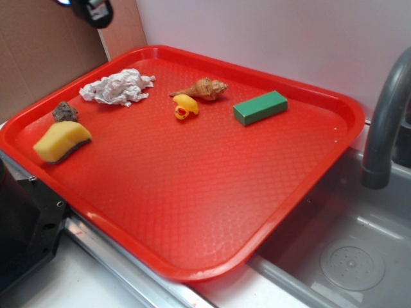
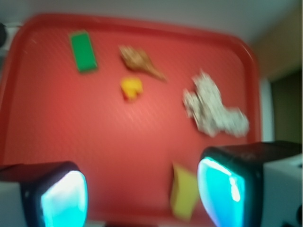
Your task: Grab the shell.
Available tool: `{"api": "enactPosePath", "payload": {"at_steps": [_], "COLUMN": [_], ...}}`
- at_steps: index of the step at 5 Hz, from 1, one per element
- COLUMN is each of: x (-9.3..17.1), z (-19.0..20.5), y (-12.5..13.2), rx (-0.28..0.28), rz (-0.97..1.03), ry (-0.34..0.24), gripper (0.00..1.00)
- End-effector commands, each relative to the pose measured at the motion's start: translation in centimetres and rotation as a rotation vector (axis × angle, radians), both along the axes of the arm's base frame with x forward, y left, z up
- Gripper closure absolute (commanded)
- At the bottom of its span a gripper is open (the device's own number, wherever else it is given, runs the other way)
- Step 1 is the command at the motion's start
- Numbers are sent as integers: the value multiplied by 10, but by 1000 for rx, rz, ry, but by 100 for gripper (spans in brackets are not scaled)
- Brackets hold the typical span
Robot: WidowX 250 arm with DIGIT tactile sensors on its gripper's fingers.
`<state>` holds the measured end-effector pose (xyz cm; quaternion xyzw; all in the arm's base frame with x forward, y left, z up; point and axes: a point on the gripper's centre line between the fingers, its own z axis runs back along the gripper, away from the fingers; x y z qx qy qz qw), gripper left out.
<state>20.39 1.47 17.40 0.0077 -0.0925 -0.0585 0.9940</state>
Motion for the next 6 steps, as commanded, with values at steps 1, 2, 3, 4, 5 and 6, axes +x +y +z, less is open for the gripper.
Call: {"api": "enactPosePath", "payload": {"at_steps": [1, 2, 3, 4, 5, 6], "x": [79, 95, 102, 114, 114, 114], "z": [-33, -69, -101, -105, -105, -105], "y": [11, 10, 8, -5, -5, -5], "rx": [16, 39, 104, 92, 92, 92], "rz": [-135, -152, -107, -66, -66, -66], "ry": [-15, 19, 2, -78, -78, -78], "gripper": [0, 0, 0, 0, 0, 0]}}
